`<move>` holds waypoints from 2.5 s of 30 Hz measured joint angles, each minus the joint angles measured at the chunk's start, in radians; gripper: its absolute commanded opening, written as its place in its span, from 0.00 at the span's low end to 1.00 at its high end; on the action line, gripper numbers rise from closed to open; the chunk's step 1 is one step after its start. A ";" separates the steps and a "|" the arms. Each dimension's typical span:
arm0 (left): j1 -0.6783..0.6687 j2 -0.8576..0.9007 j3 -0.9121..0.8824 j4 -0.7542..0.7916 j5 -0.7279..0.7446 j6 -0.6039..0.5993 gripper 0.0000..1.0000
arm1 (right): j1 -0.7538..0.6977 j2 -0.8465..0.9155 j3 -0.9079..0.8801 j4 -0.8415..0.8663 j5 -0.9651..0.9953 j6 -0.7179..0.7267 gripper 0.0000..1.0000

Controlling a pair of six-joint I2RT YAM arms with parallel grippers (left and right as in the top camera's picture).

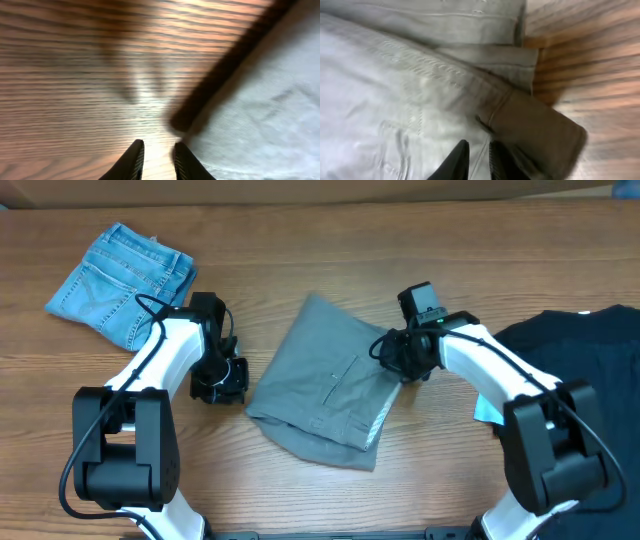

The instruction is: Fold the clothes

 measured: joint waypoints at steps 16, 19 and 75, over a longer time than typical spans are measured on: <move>-0.022 -0.029 0.039 0.070 0.296 0.172 0.19 | 0.175 -0.119 0.044 -0.292 -0.186 -0.388 0.36; -0.058 -0.029 0.017 0.109 0.271 0.175 0.18 | 0.203 -0.110 -0.014 -0.278 -0.163 -0.414 0.36; -0.013 -0.262 -0.395 0.731 -0.024 -0.321 0.52 | 0.050 -0.402 0.024 -0.309 -0.176 -0.299 0.60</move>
